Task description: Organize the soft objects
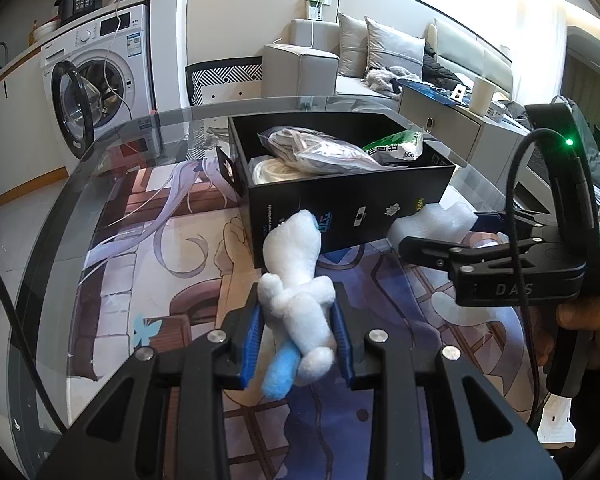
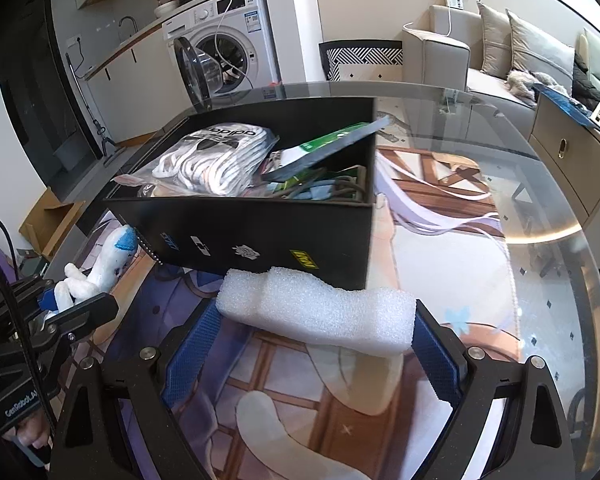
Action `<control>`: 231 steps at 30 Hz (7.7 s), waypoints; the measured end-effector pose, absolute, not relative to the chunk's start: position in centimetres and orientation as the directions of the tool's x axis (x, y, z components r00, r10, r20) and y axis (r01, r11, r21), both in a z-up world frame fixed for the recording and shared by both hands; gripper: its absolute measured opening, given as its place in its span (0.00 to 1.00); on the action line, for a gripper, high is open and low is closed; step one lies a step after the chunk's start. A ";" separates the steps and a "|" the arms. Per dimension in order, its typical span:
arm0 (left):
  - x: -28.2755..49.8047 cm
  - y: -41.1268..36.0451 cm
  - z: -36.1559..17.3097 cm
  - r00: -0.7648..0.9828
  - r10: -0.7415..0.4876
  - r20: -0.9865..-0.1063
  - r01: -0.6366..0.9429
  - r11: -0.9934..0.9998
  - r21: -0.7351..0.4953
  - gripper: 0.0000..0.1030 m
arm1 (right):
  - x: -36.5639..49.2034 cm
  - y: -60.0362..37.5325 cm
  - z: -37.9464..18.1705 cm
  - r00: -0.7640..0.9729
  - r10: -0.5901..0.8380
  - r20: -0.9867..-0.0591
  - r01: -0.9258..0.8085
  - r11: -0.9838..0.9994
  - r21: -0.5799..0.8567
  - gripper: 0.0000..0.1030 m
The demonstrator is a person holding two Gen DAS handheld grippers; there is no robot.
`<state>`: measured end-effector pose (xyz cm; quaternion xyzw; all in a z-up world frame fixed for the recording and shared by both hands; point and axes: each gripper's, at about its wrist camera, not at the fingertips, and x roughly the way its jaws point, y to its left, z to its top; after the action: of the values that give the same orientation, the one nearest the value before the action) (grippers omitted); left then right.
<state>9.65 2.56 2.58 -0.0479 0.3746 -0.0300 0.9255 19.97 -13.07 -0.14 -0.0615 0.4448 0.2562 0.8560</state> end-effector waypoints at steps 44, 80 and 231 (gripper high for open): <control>9.3 2.2 7.8 0.803 -0.094 -0.588 0.044 0.994 -0.100 0.29 | 15.3 -15.5 8.5 0.625 0.532 -0.571 -0.615 0.787 0.059 0.91; 15.8 3.0 8.5 0.813 -0.109 -0.572 0.026 0.988 -0.153 0.29 | 18.5 -12.1 9.1 0.620 0.531 -0.578 -0.668 0.743 -0.034 0.91; 9.7 3.2 4.1 0.895 0.079 -0.440 -0.114 0.992 -0.055 1.00 | 14.2 -16.4 6.1 0.730 0.552 -0.403 -0.599 0.801 0.013 0.99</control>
<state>9.67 3.23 4.12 -0.0396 0.2242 0.0495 0.9725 14.17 -16.44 6.14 -0.0590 0.1976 0.3101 0.9281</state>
